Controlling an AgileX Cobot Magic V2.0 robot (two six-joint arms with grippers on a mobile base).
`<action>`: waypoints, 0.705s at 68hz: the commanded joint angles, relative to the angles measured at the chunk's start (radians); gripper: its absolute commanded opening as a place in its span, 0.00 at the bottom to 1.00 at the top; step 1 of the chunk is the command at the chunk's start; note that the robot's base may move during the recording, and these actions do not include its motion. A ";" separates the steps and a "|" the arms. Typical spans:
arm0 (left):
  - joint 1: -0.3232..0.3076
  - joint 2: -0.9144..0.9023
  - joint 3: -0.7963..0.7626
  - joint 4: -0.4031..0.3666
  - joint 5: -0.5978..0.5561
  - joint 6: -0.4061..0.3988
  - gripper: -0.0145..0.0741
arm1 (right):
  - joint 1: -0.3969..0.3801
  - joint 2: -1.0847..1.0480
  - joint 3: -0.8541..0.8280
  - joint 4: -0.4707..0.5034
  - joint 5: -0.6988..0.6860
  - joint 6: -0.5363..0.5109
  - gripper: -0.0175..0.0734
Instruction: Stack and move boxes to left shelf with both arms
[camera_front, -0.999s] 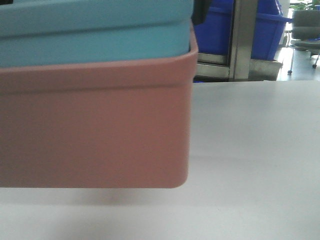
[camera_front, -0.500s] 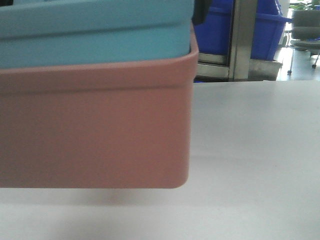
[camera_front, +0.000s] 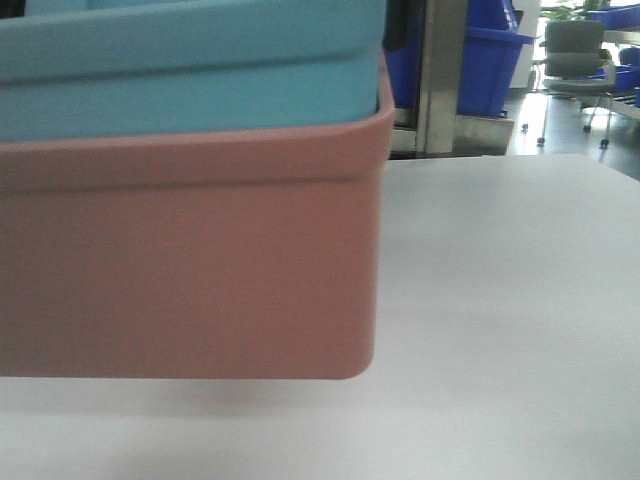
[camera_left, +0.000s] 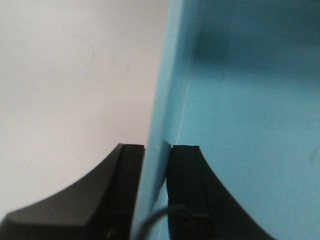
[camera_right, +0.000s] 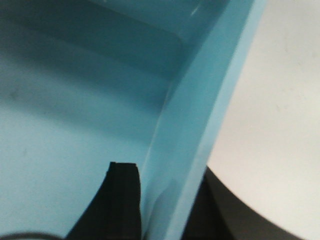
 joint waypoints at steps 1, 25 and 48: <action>-0.043 -0.035 -0.050 -0.088 -0.220 -0.019 0.15 | 0.036 -0.039 -0.041 0.057 -0.214 0.035 0.25; -0.043 -0.035 -0.050 -0.088 -0.220 -0.019 0.15 | 0.036 -0.039 -0.041 0.057 -0.214 0.035 0.25; -0.043 -0.035 -0.050 -0.088 -0.220 -0.019 0.15 | 0.036 -0.039 -0.041 0.057 -0.214 0.035 0.25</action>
